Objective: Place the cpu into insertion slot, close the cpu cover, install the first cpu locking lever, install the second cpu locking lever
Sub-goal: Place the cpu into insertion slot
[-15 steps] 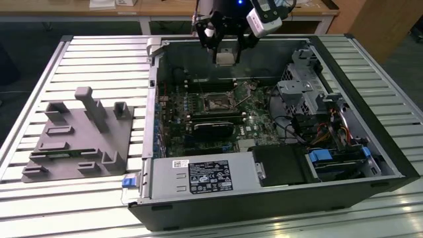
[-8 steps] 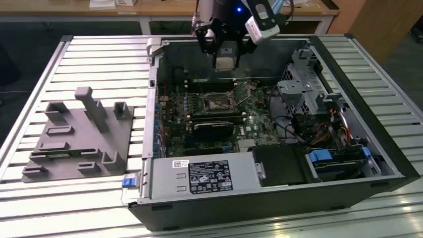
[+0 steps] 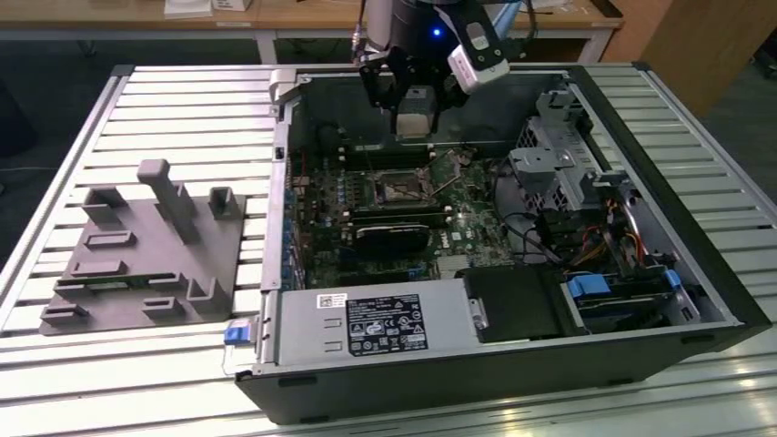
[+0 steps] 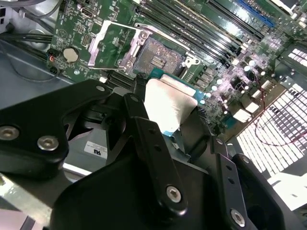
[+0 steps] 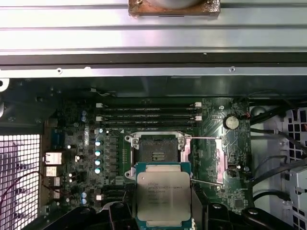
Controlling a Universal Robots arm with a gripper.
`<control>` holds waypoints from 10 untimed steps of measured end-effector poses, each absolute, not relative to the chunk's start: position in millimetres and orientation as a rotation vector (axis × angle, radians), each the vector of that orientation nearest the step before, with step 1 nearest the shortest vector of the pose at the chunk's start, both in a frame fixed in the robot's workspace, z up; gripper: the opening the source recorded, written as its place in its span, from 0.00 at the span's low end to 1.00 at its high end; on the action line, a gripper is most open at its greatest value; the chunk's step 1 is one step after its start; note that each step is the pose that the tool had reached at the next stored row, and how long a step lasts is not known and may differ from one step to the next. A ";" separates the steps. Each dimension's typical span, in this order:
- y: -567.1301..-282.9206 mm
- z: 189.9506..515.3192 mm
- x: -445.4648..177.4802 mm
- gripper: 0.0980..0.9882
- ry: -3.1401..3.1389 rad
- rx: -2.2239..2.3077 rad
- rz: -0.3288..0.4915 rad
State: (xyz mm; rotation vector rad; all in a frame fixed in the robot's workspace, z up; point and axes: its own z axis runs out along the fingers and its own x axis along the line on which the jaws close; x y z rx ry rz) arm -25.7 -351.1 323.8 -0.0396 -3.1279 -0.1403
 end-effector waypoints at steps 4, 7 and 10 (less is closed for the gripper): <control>-351.0 318.7 -25.8 0.49 -3.131 -0.039 -0.141; -351.0 314.4 -25.8 0.49 -3.132 -0.039 -0.140; -351.0 309.8 -25.8 0.49 -3.134 -0.039 -0.140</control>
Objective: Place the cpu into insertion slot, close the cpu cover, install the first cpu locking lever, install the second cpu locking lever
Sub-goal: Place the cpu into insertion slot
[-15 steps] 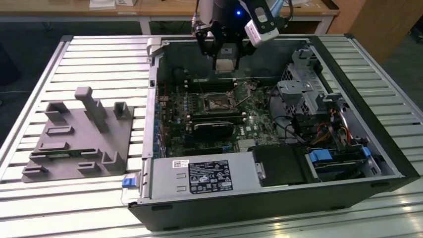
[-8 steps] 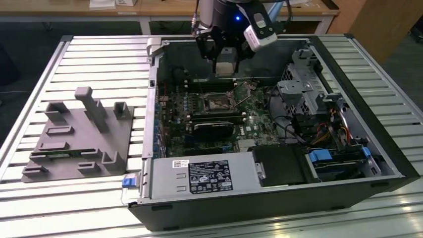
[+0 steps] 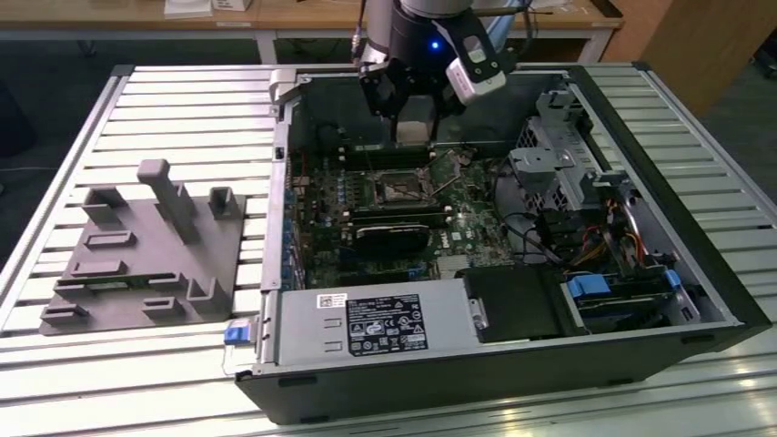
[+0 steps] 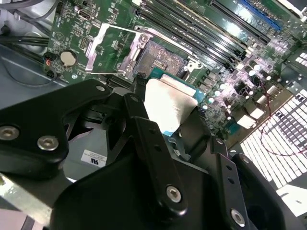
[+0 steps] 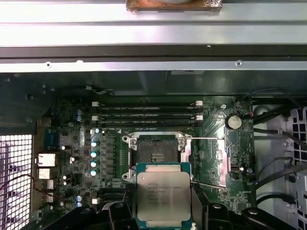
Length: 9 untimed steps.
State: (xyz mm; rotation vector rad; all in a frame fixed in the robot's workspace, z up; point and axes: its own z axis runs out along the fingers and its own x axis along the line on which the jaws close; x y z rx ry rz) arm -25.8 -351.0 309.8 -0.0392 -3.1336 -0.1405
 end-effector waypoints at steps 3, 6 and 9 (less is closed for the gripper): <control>-351.0 306.0 -25.8 0.49 -3.134 -0.039 -0.141; -351.0 303.0 -25.8 0.49 -3.135 -0.039 -0.141; -351.0 300.1 -25.8 0.49 -3.136 -0.039 -0.141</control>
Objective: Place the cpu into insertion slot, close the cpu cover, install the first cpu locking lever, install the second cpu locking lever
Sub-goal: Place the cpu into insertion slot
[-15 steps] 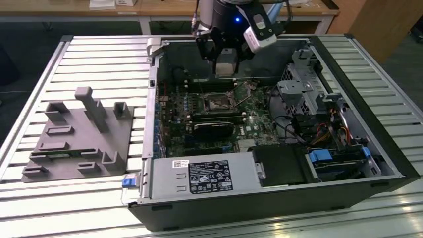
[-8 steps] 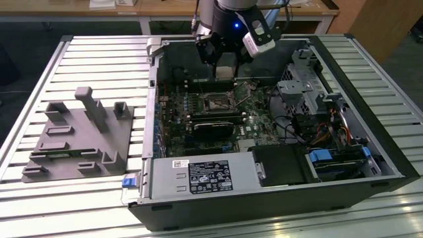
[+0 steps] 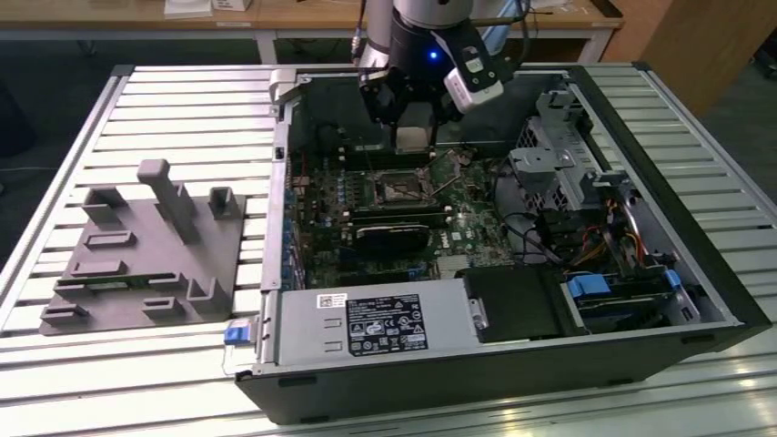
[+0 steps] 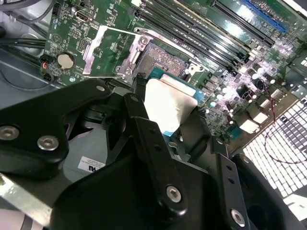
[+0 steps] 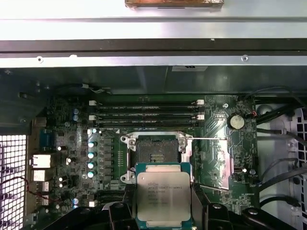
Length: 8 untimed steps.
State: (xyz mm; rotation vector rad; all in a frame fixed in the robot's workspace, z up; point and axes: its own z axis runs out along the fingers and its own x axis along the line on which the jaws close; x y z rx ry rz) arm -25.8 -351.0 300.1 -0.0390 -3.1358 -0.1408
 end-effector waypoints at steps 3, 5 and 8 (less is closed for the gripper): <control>-351.0 296.6 -25.8 0.49 -3.136 -0.039 -0.141; -351.0 294.0 -25.8 0.49 -3.137 -0.039 -0.141; -351.0 289.4 -25.8 0.49 -3.138 -0.039 -0.141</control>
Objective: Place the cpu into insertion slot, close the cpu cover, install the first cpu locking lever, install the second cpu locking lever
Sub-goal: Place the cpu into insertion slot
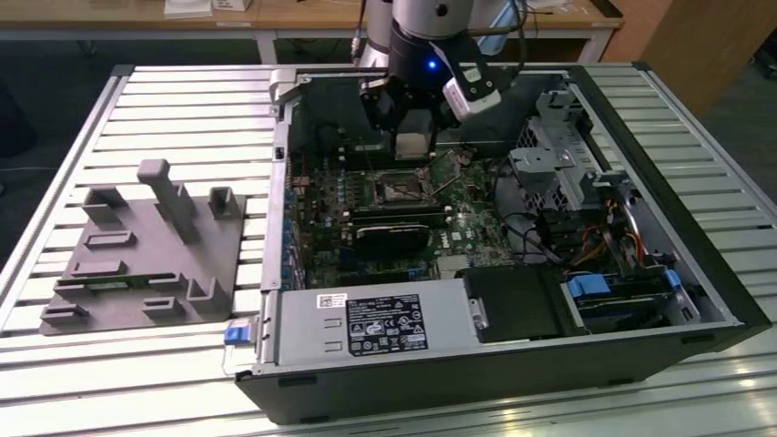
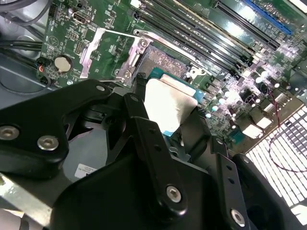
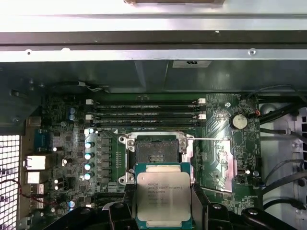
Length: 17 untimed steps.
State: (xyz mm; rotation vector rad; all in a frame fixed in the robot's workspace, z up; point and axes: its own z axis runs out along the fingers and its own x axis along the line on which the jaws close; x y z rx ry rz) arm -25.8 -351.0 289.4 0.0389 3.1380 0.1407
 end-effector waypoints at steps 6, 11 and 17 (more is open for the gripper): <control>-351.0 279.0 -25.9 0.49 3.136 0.039 0.141; -351.0 270.0 -25.9 0.49 3.134 0.039 0.141; -351.0 259.8 -26.0 0.49 3.131 0.059 0.141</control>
